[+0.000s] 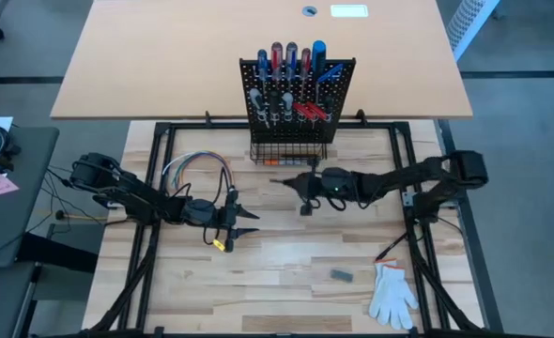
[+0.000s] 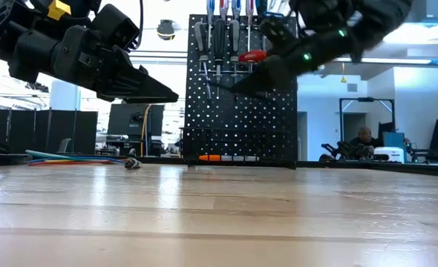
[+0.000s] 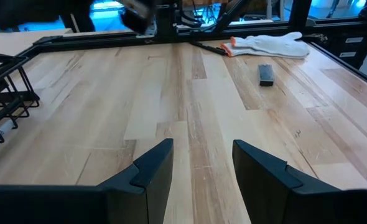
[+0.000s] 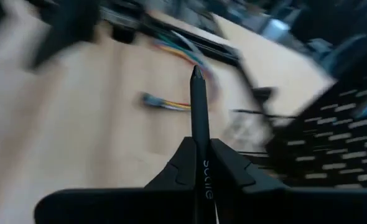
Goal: Hang tools onto peg board
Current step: Put the top black pen into the black basket, then put the black pen into the black basket
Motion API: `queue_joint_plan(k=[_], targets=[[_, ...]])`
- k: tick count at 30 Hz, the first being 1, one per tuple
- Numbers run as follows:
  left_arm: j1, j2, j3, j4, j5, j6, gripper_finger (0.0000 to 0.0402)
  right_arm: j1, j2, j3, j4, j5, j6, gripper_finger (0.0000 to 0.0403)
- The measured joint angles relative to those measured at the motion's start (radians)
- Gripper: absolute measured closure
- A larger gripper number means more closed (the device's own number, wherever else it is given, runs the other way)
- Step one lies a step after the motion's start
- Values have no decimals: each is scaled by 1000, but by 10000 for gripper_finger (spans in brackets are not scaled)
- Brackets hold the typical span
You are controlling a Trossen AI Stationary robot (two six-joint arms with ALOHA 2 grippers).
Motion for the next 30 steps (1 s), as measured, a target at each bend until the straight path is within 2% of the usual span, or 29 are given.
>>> queue_joint_plan(k=[3,6,12,17,24,30], targets=[[0,0,0,2,0,0,240,-27,5,84,-123,28,-127,370],[0,0,0,2,0,0,240,-72,40,151,-213,30,-184,366],[0,0,0,-1,0,0,240,-163,100,215,-247,31,-210,355],[0,0,0,-10,0,0,240,-200,110,219,-255,31,-226,323],[0,0,0,-15,0,0,240,-180,99,219,-263,56,-225,265],[0,0,0,-16,0,0,240,-99,99,220,-336,178,-157,254]])
